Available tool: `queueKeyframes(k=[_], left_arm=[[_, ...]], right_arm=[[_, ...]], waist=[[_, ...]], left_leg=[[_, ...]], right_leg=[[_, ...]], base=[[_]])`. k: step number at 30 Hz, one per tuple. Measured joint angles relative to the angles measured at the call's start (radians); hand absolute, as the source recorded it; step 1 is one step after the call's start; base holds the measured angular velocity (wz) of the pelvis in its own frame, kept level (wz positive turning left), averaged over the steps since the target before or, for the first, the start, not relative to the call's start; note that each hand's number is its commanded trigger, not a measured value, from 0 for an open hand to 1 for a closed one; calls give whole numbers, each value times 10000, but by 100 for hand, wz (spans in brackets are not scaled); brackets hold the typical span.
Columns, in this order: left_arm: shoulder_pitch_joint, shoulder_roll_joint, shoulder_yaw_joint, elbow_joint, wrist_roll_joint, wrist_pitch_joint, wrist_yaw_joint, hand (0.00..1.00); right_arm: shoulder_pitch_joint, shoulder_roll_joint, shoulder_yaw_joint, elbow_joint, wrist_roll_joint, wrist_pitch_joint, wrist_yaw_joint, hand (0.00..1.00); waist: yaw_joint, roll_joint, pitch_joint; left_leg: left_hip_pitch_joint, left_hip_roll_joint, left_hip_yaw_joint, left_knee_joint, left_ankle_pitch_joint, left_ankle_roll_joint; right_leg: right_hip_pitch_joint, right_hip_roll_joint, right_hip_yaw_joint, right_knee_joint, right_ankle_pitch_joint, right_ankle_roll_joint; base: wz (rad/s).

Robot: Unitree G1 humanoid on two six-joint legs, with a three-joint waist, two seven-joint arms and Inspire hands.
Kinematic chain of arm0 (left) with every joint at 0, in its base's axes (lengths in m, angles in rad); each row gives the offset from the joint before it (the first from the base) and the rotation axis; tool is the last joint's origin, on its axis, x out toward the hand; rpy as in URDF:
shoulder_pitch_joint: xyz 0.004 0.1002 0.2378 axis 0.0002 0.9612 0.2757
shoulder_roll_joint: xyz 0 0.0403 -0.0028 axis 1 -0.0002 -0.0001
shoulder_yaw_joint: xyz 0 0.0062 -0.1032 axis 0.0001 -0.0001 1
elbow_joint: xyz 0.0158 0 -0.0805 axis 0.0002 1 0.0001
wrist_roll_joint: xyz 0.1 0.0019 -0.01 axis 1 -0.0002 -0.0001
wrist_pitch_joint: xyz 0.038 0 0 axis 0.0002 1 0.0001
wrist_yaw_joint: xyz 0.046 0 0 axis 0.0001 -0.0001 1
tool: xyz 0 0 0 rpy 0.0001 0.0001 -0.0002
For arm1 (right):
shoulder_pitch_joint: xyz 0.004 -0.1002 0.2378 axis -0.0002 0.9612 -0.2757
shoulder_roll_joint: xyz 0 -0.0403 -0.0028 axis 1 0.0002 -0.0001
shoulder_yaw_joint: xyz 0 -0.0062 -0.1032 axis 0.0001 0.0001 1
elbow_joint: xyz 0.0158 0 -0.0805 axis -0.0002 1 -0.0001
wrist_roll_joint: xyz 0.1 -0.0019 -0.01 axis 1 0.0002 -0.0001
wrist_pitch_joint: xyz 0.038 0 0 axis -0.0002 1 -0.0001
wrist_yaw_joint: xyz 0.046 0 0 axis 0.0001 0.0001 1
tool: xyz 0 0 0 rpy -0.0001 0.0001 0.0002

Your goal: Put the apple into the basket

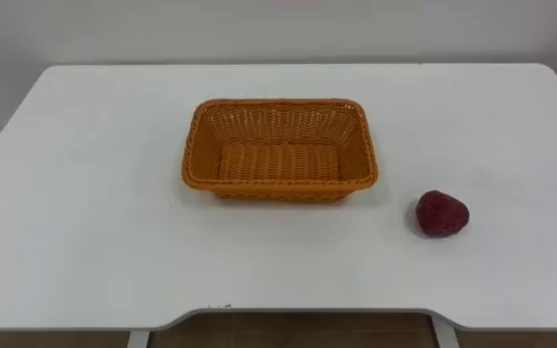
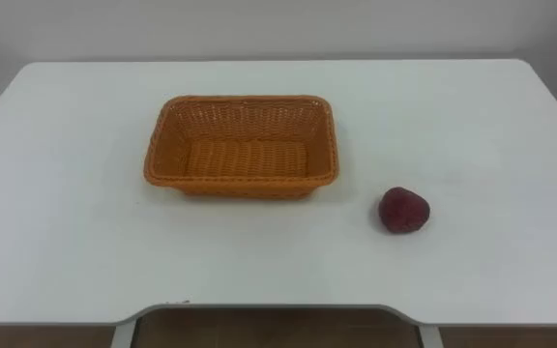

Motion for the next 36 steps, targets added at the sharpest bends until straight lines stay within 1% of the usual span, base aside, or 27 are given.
queueKeyframes(k=[7, 9, 11, 13, 15, 16, 18, 19, 21, 22, 24, 25, 27, 28, 30, 31, 33, 34, 35, 36], left_arm=[[9, -6, 1, -2, -99, 0, -76, 0], [5, -8, 1, -1, -104, 0, -81, 0], [30, -9, 21, 9, -87, 0, -73, 0], [110, -8, 28, 2, -96, 0, 39, 0], [230, 3, 126, -10, -101, -1, 229, 0], [264, 3, 162, -9, -98, 0, 293, 0], [336, 9, 429, -6, -102, 0, 373, 0], [349, 13, 461, -6, -111, 0, 420, 0], [448, 13, 625, 11, -302, -2, 609, 0], [473, 20, 648, 15, -318, -1, 663, 0], [549, 100, 716, 11, -307, -2, 734, 0], [586, 109, 797, 6, -304, -2, 742, 0], [718, 241, 835, 8, -300, 9, 776, 0], [747, 283, 836, 7, -300, 12, 782, 0], [800, 417, 833, 7, -292, 30, 795, 0], [809, 436, 833, -10, -296, 47, 798, 0], [801, 454, 835, -107, -266, 83, 797, 0], [781, 463, 845, -108, -226, 83, 796, 0], [774, 474, 911, -120, 7, 83, 789, 0], [796, 475, 1076, -139, 298, 87, 787, 0]], right_arm=[[-47, 0, -13, 17, 35, 6, -10, 0], [-37, 0, -13, 41, 231, 10, -60, 0], [-24, 3, -82, 40, 510, 11, -157, 0], [-9, 7, -410, 21, 1164, 35, -296, 0], [29, 5, -1033, -119, 2245, 112, -673, 0], [41, 5, -1236, -189, 2528, 112, -782, 0], [164, 2, -1885, -482, 3610, 70, -1269, 0], [158, 2, -2063, -486, 3917, 60, -1398, 0], [43, 5, -2911, -567, 5323, 1, -1943, 0], [39, 5, -3167, -652, 5700, 0, -2096, 0], [181, 5, -3851, -1230, 7069, -24, -2705, 0], [206, 4, -3986, -1362, 7389, -42, -2849, 0], [362, 4, -4357, -1952, 8243, -137, -3477, 0], [372, 5, -4428, -2059, 8403, -185, -3649, 0], [357, 10, -4724, -2470, 8851, -405, -4398, 0], [343, 10, -4815, -2595, 8950, -470, -4594, 0], [319, 6, -5082, -3249, 9058, -711, -5396, 0], [298, -6, -5142, -3358, 9059, -778, -5586, 0], [264, -21, -5297, -3652, 8992, -880, -6029, 0], [219, -25, -5628, -3972, 8929, -910, -6454, 0]], waist=[[0, 29, 9], [1, 5, 32], [1, 20, 27], [-27, 38, 22], [-194, 34, 15], [-238, 34, 16], [-337, 49, 9], [-377, 44, 8], [-523, 23, -2], [-562, 23, -2], [-705, -30, -7], [-744, -66, -20], [-808, -120, -1], [-813, -139, 6], [-858, -232, 6], [-863, -245, 7], [-890, -270, 8], [-885, -278, 2], [-887, -333, -33], [-898, -336, -33]], left_leg=[[16, -1, 13, -29, 1, 0], [107, -4, 25, -128, 2, 0], [144, -2, 75, -163, 1, 0], [172, -5, 81, -136, 1, 0], [194, -8, 122, -143, 0, 1], [195, -8, 126, -142, 0, 2], [226, -5, 168, -142, -3, 6], [254, -4, 170, -145, -5, 8], [360, 13, 311, -183, -7, 9], [360, 15, 322, -189, -11, 12], [350, 5, 317, -181, -12, 15], [354, 2, 318, -174, -12, 15], [366, 1, 335, -156, -12, 17], [365, 1, 335, -150, -12, 17], [356, -2, 333, -150, -12, 18], [351, -3, 333, -150, -12, 19], [294, -14, 305, -146, -14, 23], [280, -16, 299, -141, -15, 25], [274, -18, 302, -143, -14, 26], [292, -24, 307, -149, -14, 26]], right_leg=[[-2, -1, 20, -2, 0, 0], [55, 1, 85, -4, -1, 1], [48, 7, 131, -2, -1, 1], [41, 8, 184, -3, -1, 2], [59, 5, 202, -4, -2, 4], [57, 5, 198, -4, -3, 4], [69, 3, 189, -3, -3, 4], [72, 1, 192, 0, -4, 6], [102, 2, 304, 18, -7, 9], [112, 4, 332, 18, -9, 13], [114, 7, 423, 15, -27, 33], [116, 6, 439, 15, -31, 37], [129, 7, 475, 13, -31, 37], [129, 7, 477, 13, -31, 37], [121, 6, 480, 17, -31, 38], [118, 6, 483, 17, -32, 39], [87, -6, 390, 9, -37, 49], [78, -9, 380, 6, -42, 56], [64, -8, 397, 8, -42, 56], [74, -8, 400, 7, -45, 61]], base=[[0], [-2], [-8], [-6], [-2], [-3], [-4], [0], [-14], [-13], [0], [0], [0], [0], [0], [0], [4], [4], [0], [0]])
